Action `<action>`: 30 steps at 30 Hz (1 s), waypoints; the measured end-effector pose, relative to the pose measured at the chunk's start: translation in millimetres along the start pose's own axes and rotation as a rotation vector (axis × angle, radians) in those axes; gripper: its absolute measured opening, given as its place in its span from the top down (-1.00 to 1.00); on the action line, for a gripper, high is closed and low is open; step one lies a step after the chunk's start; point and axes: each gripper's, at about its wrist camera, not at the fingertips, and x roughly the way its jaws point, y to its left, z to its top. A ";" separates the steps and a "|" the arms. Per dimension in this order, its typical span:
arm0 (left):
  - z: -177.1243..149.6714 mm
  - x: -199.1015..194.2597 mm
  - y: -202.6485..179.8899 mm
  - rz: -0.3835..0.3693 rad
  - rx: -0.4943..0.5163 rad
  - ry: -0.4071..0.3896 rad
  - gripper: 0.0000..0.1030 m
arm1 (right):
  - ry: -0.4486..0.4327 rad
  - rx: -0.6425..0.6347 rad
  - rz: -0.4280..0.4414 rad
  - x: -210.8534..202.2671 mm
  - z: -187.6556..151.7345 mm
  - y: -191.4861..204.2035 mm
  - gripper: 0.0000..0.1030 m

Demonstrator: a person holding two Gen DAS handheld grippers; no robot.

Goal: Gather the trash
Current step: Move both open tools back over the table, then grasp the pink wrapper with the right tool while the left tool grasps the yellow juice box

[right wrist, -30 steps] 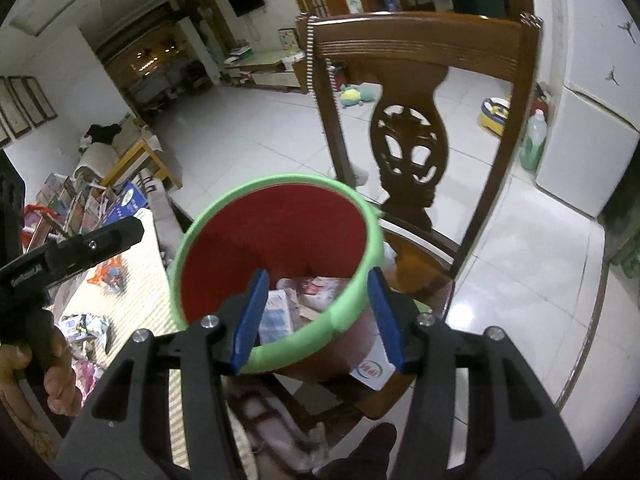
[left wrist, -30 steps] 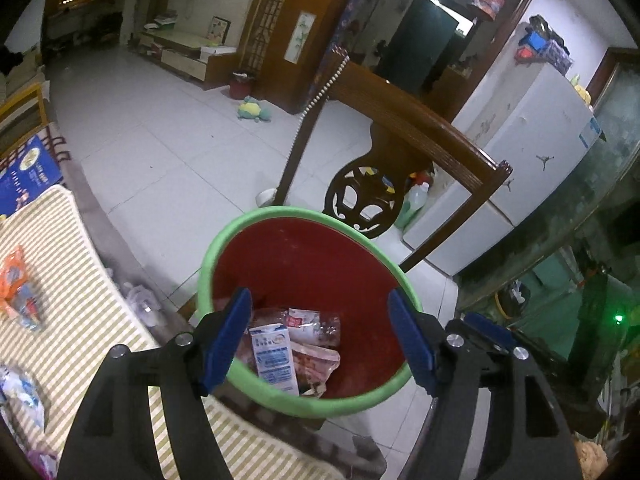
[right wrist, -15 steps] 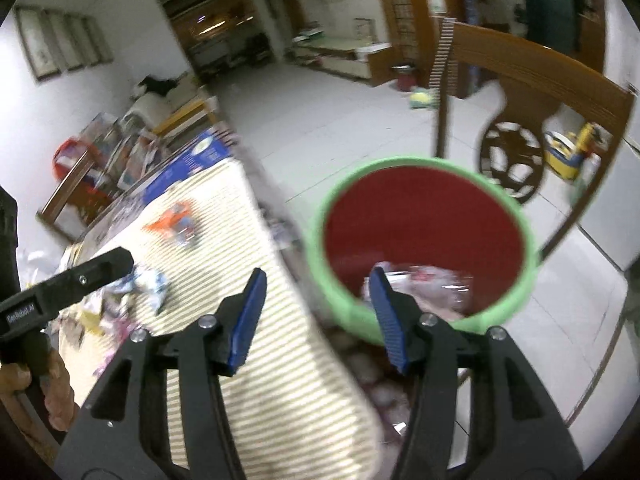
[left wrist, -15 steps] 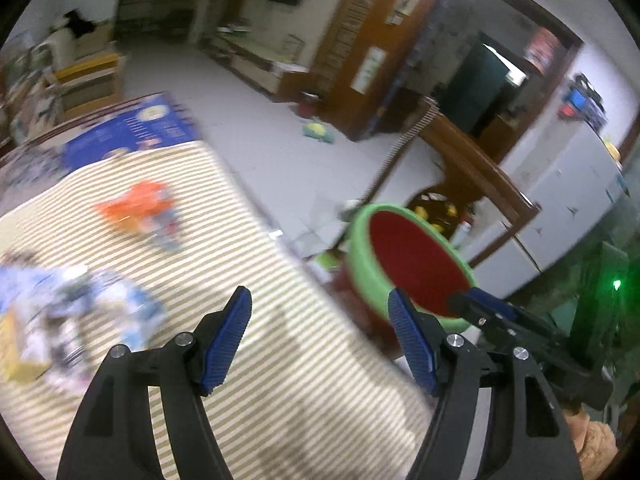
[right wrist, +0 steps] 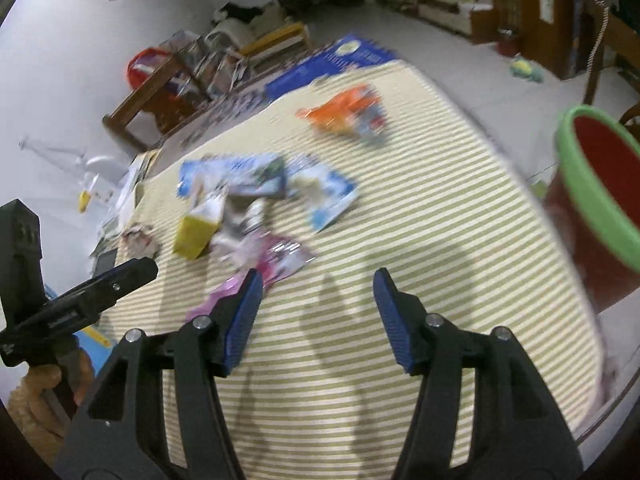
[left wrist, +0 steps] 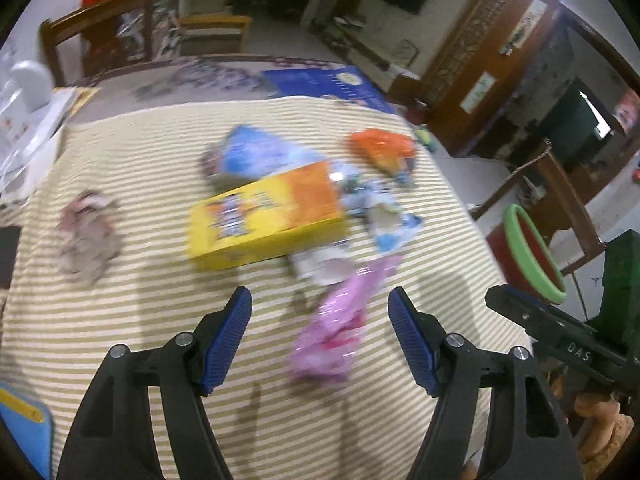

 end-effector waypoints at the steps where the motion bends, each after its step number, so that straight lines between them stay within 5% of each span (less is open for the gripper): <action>1: -1.6 -0.9 6.6 0.007 -0.002 0.000 -0.31 | 0.013 0.005 0.006 6.0 -2.4 6.5 -0.09; 8: 1.2 -8.6 45.4 0.029 0.005 -0.023 -0.31 | 0.138 0.059 0.047 58.4 -7.6 43.7 -0.15; 20: 30.2 14.7 54.4 0.003 0.169 0.012 -0.42 | 0.235 0.006 -0.057 114.5 -5.1 72.9 -0.14; 24: 41.4 34.3 47.7 0.008 0.255 0.054 -0.42 | 0.244 -0.039 -0.057 117.6 -6.8 71.3 0.08; 25: 43.5 39.5 43.9 0.013 0.287 0.065 -0.42 | 0.241 -0.056 -0.057 115.7 -6.3 72.2 0.21; 26: 45.3 44.0 40.4 0.020 0.318 0.074 -0.42 | 0.239 -0.076 -0.059 112.8 -5.5 72.2 0.60; 30: 50.4 59.5 25.7 0.050 0.456 0.102 -0.43 | 0.237 -0.059 -0.022 101.7 -5.9 62.6 0.63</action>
